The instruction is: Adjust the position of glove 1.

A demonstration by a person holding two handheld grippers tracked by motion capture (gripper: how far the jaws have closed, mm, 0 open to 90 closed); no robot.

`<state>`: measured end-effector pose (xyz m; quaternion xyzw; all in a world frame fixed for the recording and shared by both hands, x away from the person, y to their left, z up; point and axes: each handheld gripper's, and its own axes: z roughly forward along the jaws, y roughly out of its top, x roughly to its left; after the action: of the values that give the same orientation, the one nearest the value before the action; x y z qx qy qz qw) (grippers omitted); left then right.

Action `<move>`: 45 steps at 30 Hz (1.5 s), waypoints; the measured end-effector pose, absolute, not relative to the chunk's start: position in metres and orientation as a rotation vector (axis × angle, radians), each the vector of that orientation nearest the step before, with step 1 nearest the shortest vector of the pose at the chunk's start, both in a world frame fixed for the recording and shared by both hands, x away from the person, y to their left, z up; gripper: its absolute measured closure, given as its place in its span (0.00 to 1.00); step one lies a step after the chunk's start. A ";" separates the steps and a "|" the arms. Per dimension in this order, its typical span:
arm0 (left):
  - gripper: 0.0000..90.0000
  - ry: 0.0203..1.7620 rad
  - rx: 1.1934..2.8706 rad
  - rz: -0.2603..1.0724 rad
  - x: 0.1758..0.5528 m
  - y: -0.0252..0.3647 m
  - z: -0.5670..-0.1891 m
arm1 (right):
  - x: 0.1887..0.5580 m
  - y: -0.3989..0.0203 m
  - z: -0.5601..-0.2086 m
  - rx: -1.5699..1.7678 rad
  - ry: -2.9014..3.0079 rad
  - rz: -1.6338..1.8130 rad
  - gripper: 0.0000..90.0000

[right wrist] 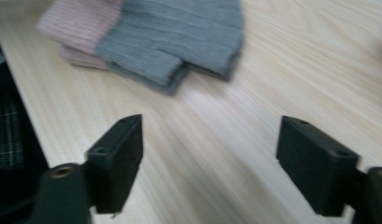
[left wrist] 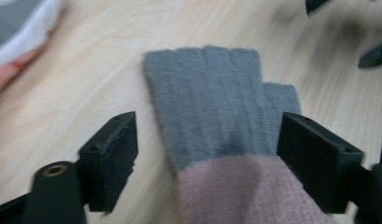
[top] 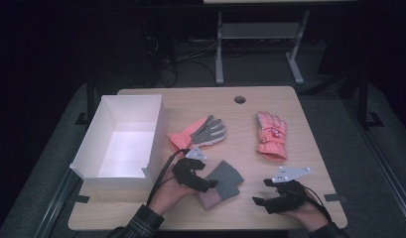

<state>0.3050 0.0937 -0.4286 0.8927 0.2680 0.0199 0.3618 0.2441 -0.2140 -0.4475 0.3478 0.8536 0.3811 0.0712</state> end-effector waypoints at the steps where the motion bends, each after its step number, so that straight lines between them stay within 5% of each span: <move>1: 0.20 0.690 2.299 0.051 0.305 0.094 -0.429 | 0.244 -0.214 -0.447 1.046 2.567 1.146 0.25; 30: 0.15 0.659 2.430 0.033 0.304 0.066 -0.459 | 0.254 -0.229 -0.447 1.111 2.490 1.164 0.19; 36: 0.28 0.648 2.442 0.010 0.303 0.065 -0.455 | 0.253 -0.230 -0.447 1.119 2.482 1.170 0.19; 40: 0.51 0.650 2.424 -0.071 0.304 0.066 -0.453 | 0.253 -0.231 -0.447 1.110 2.472 1.175 0.19; 45: 0.63 0.644 2.417 -0.112 0.305 0.067 -0.452 | 0.252 -0.231 -0.446 1.123 2.474 1.175 0.19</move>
<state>0.3055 0.0669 -0.4524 0.9166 0.2442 -0.0425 0.3136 0.2521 -0.2310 -0.4457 0.3779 0.8323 0.3953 0.0907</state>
